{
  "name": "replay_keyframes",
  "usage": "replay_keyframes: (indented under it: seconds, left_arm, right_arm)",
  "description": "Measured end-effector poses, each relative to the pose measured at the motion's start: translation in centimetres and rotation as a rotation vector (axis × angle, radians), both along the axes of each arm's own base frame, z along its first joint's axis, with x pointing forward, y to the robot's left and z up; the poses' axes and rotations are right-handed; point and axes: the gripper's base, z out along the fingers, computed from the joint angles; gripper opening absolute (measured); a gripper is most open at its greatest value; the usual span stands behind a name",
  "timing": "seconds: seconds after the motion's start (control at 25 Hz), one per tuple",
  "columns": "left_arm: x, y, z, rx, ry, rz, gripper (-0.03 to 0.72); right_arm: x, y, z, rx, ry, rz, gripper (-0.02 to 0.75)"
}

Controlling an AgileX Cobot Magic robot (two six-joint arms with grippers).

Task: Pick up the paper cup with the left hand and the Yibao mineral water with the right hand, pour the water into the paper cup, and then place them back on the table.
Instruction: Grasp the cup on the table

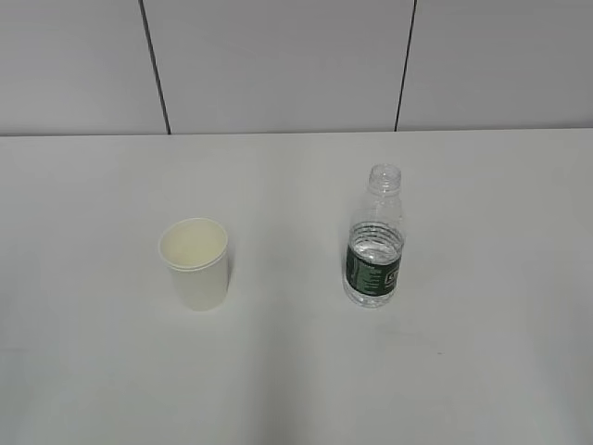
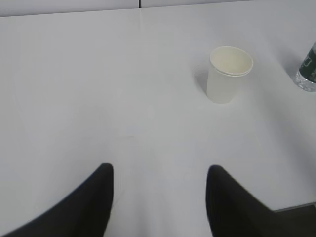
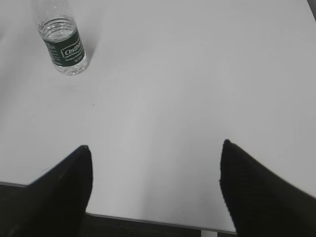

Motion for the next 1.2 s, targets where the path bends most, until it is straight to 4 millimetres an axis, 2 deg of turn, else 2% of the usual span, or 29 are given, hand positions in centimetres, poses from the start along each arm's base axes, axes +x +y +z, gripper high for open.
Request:
replay_keyframes:
  seconds: [0.76, 0.92, 1.0, 1.2]
  left_arm:
    - [0.00, 0.00, 0.00, 0.000, 0.000, 0.000, 0.312]
    - [0.00, 0.00, 0.00, 0.000, 0.000, 0.000, 0.308]
    - [0.00, 0.00, 0.00, 0.000, 0.000, 0.000, 0.354]
    - [0.00, 0.00, 0.00, 0.000, 0.000, 0.000, 0.589]
  right_arm:
    - [0.00, 0.00, 0.00, 0.000, 0.000, 0.000, 0.592]
    - [0.00, 0.00, 0.00, 0.000, 0.000, 0.000, 0.592]
    - [0.00, 0.00, 0.00, 0.000, 0.000, 0.000, 0.592]
    - [0.00, 0.00, 0.00, 0.000, 0.000, 0.000, 0.592]
